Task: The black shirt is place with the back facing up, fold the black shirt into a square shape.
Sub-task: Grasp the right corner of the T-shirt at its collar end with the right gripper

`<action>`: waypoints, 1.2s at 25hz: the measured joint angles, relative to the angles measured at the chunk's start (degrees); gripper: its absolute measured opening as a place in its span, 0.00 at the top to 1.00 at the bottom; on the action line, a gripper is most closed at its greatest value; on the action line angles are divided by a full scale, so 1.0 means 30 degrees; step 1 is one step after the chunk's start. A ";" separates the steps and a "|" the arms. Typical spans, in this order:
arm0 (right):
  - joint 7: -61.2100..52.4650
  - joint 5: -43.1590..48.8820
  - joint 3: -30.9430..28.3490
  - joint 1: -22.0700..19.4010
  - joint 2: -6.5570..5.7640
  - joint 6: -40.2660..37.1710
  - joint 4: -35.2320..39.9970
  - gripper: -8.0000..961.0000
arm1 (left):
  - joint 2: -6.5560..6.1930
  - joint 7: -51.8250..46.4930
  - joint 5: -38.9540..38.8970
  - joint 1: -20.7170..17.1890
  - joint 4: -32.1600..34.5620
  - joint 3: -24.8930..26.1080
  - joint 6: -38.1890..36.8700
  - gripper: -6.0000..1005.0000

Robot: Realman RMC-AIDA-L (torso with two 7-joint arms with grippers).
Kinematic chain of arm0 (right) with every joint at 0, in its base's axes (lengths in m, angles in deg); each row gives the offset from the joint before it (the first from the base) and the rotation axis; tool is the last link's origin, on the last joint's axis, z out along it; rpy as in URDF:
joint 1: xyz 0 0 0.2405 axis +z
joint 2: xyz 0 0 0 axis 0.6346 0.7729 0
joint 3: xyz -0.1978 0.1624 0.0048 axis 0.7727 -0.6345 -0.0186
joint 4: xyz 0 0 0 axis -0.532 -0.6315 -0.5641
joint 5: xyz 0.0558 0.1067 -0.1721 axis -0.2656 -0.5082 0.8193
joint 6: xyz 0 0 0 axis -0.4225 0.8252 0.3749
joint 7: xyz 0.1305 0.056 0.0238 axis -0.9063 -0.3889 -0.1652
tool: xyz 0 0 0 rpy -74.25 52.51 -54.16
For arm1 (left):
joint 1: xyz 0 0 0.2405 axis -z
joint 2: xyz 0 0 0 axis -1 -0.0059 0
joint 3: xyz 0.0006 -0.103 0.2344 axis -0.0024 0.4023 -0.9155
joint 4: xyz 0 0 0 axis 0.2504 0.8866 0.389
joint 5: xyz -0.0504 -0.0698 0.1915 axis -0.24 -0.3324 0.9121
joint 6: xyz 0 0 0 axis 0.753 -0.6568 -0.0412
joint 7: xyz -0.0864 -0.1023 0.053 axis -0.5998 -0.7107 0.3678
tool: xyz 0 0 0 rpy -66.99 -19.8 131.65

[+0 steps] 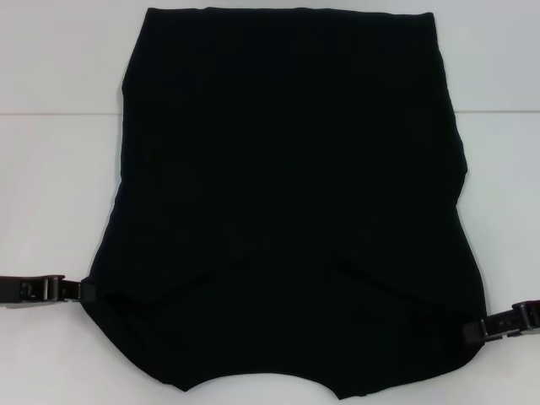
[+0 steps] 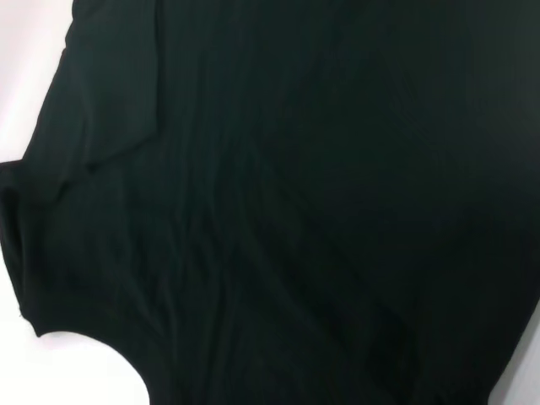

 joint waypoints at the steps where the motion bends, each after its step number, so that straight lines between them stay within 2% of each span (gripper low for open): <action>1: -0.0030 0.0002 0.0058 0.0014 0.0007 0.0001 -0.0003 0.45 | -0.0004 0.0000 0.0000 0.0004 0.0001 0.0000 0.0005 0.95; 10: -0.0178 0.0001 0.0246 0.0304 0.0154 0.0106 -0.0028 0.45 | 0.0002 0.0056 0.0001 0.0034 0.0000 0.0000 0.0023 0.95; 30: -0.1016 0.0193 0.1266 0.0949 0.0197 0.0550 -0.0075 0.45 | -0.0053 0.0061 -0.0029 0.0170 0.0001 0.0000 0.0226 0.95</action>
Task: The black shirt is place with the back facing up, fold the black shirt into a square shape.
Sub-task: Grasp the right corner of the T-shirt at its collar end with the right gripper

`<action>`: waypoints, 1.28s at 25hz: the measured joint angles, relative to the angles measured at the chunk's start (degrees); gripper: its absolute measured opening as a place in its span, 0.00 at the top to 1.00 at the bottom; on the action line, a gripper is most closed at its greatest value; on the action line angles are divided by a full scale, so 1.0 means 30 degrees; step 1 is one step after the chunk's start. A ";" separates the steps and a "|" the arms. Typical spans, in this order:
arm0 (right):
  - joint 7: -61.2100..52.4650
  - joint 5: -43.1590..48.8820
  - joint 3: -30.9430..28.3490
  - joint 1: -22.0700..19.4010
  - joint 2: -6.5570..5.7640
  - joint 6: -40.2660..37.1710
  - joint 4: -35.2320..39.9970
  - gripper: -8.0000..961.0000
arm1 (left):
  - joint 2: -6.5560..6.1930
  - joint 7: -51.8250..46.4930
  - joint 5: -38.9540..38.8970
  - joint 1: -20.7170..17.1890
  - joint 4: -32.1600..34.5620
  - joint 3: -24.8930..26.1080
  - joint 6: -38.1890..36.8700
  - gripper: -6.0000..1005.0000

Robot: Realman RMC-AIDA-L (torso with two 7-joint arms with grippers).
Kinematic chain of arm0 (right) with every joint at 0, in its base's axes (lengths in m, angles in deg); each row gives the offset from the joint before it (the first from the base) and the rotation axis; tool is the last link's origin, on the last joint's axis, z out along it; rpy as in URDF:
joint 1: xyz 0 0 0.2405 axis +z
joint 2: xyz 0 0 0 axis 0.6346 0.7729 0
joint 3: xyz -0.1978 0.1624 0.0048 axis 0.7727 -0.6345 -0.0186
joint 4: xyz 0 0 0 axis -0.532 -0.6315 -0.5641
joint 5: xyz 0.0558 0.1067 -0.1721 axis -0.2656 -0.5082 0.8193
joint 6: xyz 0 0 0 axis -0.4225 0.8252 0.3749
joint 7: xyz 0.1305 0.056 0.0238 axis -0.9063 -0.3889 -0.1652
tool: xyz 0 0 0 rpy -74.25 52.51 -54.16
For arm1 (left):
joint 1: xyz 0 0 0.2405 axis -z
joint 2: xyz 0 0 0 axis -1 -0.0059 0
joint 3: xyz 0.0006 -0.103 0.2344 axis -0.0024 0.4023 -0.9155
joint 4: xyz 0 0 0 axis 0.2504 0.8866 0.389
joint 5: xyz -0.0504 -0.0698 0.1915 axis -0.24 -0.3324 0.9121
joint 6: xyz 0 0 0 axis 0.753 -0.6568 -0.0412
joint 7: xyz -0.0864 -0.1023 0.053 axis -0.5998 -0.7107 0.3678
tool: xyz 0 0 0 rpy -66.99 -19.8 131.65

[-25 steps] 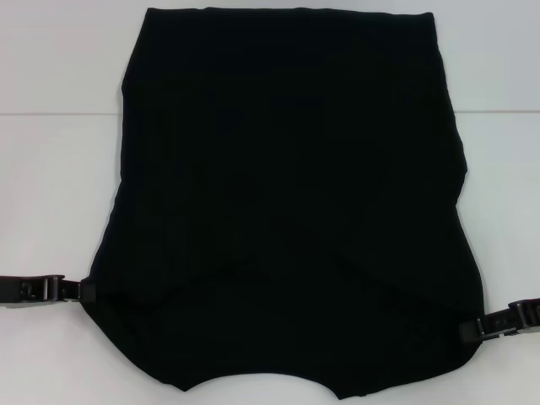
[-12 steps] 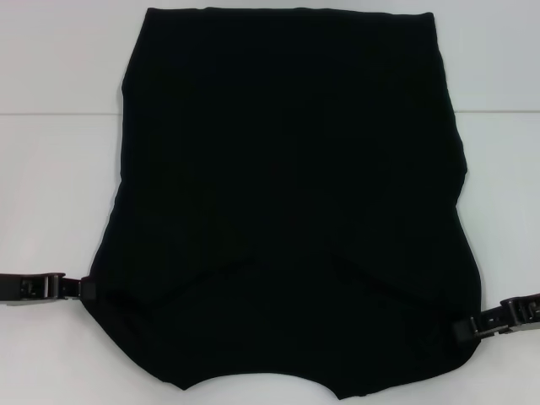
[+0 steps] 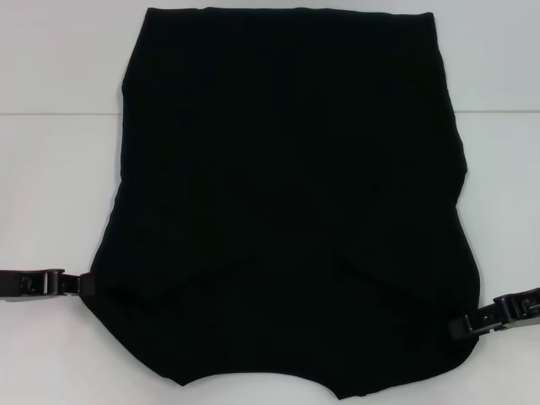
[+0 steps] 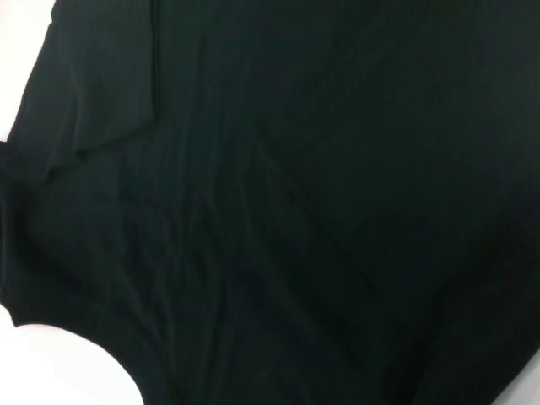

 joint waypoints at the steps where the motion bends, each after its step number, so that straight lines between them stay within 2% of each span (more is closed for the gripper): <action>1: -0.0001 0.0005 0.0007 0.0014 0.0009 0.0004 -0.0007 0.45 | 0.0000 0.0000 -0.0040 0.0009 0.0000 0.0001 0.0001 0.95; 20: -0.0180 0.0011 0.0328 0.0332 0.0239 0.0033 -0.0252 0.49 | -0.0016 0.0000 -0.0175 0.0008 0.0000 0.0001 0.0031 0.95; 25: -0.0465 0.0025 0.0603 0.0325 0.0233 0.0103 -0.0252 0.74 | -0.0025 0.0047 -0.0177 0.0009 0.0000 0.0001 0.0030 0.95; 32: -0.0508 0.0041 0.0641 0.0208 0.0231 0.0291 -0.0252 0.94 | -0.0027 0.0129 -0.0177 0.0009 0.0000 0.0001 0.0056 0.95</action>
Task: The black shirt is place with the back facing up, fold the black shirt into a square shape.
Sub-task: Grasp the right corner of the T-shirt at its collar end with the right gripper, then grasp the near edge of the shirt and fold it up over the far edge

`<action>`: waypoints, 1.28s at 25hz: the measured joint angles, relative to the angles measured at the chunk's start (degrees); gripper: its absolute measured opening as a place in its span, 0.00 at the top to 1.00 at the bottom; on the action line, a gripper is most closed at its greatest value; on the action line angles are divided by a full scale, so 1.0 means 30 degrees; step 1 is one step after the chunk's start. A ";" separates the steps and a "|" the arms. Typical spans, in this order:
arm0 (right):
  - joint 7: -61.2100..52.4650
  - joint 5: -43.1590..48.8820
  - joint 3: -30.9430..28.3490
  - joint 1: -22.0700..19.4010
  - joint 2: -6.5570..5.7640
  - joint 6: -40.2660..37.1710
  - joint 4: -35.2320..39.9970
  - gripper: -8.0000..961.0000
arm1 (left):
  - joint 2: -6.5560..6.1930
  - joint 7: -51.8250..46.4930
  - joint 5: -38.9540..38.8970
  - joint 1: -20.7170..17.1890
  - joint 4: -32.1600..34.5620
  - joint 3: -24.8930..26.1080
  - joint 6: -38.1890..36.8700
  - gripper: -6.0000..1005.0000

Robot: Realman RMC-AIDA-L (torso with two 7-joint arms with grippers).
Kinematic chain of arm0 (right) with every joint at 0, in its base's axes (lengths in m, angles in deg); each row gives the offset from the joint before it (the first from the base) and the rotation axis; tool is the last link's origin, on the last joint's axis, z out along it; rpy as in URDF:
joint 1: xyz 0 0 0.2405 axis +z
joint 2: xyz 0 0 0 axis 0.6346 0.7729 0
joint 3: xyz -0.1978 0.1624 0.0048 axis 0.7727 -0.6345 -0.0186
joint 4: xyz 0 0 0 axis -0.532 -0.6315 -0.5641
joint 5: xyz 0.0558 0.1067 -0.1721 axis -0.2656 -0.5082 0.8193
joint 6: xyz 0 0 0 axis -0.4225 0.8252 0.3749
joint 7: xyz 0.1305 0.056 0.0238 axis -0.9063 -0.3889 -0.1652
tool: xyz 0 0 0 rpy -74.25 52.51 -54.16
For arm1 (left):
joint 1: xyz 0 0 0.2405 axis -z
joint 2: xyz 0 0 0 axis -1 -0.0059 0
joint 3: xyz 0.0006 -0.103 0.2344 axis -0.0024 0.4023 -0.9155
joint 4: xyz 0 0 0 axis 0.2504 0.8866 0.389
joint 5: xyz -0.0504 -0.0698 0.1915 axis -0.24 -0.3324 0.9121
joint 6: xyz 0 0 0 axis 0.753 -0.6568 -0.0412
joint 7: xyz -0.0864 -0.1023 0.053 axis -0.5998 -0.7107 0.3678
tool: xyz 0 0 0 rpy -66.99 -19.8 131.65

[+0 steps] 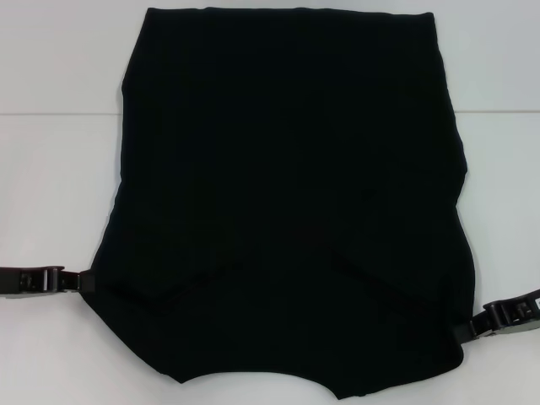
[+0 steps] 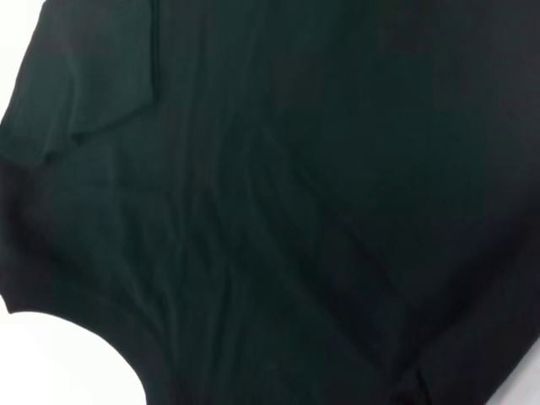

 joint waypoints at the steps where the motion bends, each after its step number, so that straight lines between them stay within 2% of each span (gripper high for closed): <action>1: 0.0022 0.0000 -0.0035 -0.0048 0.0000 0.0043 0.0000 0.97 | 0.0000 0.0002 0.0000 -0.0001 0.0000 0.0000 0.0004 0.95; 5: 0.0607 -0.0149 -0.0433 -0.0422 0.0012 0.0055 0.0166 0.98 | 0.0000 0.0008 -0.0061 0.0000 0.0033 0.0164 -0.0096 0.94; 8: 0.1794 -0.0371 -0.1522 -0.1016 0.0048 -0.0106 0.0235 0.98 | -0.0017 0.0015 -0.0425 -0.0093 0.0278 0.0812 -0.1095 0.94; 9: 0.2722 -0.0462 -0.2488 -0.1436 0.0051 -0.0207 0.0237 0.98 | -0.0030 0.0020 -0.0567 -0.0172 0.0416 0.1049 -0.1515 0.94; 10: 0.2722 -0.0462 -0.2488 -0.1436 0.0051 -0.0207 0.0237 0.98 | -0.0030 0.0029 -0.0664 -0.0219 0.0520 0.1208 -0.1839 0.94; 15: 0.5213 -0.0728 -0.4798 -0.2557 0.0019 -0.0622 0.0175 0.98 | -0.0045 0.0269 -0.1904 -0.0993 0.1538 0.2748 -0.4701 0.94; 22: 0.7649 -0.0912 -0.7361 -0.3991 -0.0188 -0.1713 0.0156 0.98 | 0.0122 0.0745 -0.2759 -0.2166 0.1854 0.3279 -0.6526 0.94; 32: 0.9205 -0.0941 -0.8511 -0.5279 -0.0217 -0.2877 0.0148 0.98 | 0.0516 0.1753 -0.2706 -0.3784 0.2123 0.4134 -0.8941 0.94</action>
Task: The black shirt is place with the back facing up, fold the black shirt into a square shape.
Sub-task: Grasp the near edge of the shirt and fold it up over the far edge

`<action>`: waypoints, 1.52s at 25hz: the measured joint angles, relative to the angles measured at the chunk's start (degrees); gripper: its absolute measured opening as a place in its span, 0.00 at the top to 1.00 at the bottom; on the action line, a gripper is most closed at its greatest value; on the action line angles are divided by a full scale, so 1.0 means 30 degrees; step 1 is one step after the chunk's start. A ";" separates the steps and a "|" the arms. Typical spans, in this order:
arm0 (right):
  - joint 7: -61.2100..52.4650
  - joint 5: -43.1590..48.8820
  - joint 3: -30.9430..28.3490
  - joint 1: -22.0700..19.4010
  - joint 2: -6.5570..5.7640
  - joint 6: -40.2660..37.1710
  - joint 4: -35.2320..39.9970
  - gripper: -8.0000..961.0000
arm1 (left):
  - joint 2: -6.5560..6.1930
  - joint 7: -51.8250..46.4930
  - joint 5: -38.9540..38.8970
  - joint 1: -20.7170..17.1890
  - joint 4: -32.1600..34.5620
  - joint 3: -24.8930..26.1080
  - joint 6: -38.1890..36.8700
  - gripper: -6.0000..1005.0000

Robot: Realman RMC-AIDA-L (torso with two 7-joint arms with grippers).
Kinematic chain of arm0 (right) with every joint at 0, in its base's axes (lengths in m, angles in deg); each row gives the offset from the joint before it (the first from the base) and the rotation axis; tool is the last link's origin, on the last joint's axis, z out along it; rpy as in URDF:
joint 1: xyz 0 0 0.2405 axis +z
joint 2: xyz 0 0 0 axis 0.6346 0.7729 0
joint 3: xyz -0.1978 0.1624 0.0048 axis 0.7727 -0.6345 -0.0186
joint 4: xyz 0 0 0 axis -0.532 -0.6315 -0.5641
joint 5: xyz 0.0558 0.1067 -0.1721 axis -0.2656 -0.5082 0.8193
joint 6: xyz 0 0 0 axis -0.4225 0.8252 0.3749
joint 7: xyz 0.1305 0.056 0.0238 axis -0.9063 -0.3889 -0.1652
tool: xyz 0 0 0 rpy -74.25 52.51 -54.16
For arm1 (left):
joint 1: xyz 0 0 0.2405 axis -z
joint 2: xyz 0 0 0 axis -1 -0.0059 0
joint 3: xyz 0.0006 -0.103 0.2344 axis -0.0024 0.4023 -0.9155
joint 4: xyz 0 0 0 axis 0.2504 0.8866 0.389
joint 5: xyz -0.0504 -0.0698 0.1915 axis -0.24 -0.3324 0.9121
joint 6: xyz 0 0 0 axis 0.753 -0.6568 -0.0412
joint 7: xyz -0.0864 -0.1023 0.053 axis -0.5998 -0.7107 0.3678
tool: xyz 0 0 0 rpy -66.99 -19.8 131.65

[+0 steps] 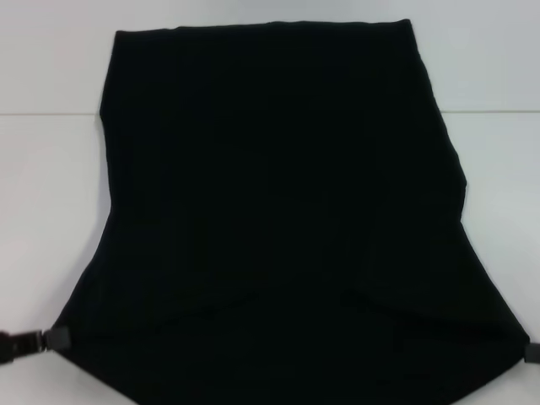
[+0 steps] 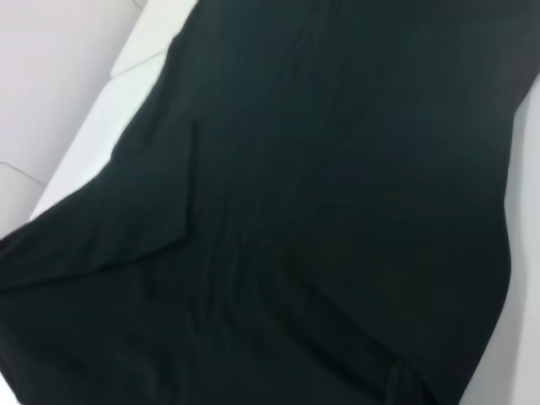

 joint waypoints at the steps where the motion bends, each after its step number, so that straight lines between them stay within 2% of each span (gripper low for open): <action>1: 0.0231 0.0000 -0.0120 -0.0231 0.0001 -0.0196 -0.0044 0.98 | 0.0038 0.0112 0.0025 -0.0169 0.0025 0.0172 -0.0256 0.94; 6: 0.0606 0.0000 -0.0503 -0.0947 -0.0008 -0.0820 -0.0053 0.98 | 0.0160 0.0279 0.0012 -0.0981 0.0123 0.0848 -0.0785 0.94; 10: 0.0540 0.0006 -0.0853 -0.0380 -0.0077 -0.1065 -0.0054 0.98 | 0.0028 0.0191 -0.0062 -0.0605 -0.0199 0.1284 -0.0536 0.94; 14: 0.0260 -0.0003 -0.1327 0.1075 -0.0093 -0.0645 -0.0134 0.98 | -0.0505 -0.0128 -0.0144 0.0966 -0.1360 0.1339 0.0925 0.94; 17: 0.0170 -0.0022 -0.1934 0.2243 -0.0098 0.0121 -0.0134 0.98 | -0.1303 -0.0316 -0.0300 0.2718 -0.3431 0.1327 0.3046 0.94; 21: -0.0110 -0.0600 -0.2308 0.3753 -0.0223 0.1949 -0.0352 0.98 | -0.2220 -0.0247 -0.0609 0.5191 -0.6017 0.1241 0.7093 0.94; 24: -0.0428 -0.0944 -0.2260 0.4817 -0.0307 0.4099 -0.1005 0.99 | -0.2513 0.0013 -0.1026 0.6729 -0.7204 0.1172 1.0286 0.94; 27: -0.0516 -0.1053 -0.2215 0.5981 -0.0270 0.6647 -0.2049 0.99 | -0.2557 0.0798 -0.1653 0.7865 -0.8217 0.1151 1.3582 0.94; 31: -0.0181 -0.1281 -0.2090 0.7508 0.0231 1.0819 -0.3269 0.99 | -0.2369 0.2805 -0.2718 0.9027 -0.9635 0.1139 1.8218 0.94; 35: 0.0550 -0.1544 -0.1906 0.9067 0.0637 1.5192 -0.4490 0.99 | -0.2205 0.4972 -0.4006 0.9548 -1.0716 0.1138 2.0908 0.94; 38: 0.0746 -0.1564 -0.1646 1.0162 0.0833 1.7970 -0.5196 0.99 | -0.1844 0.6624 -0.4967 0.9850 -1.0952 0.1138 2.2543 0.94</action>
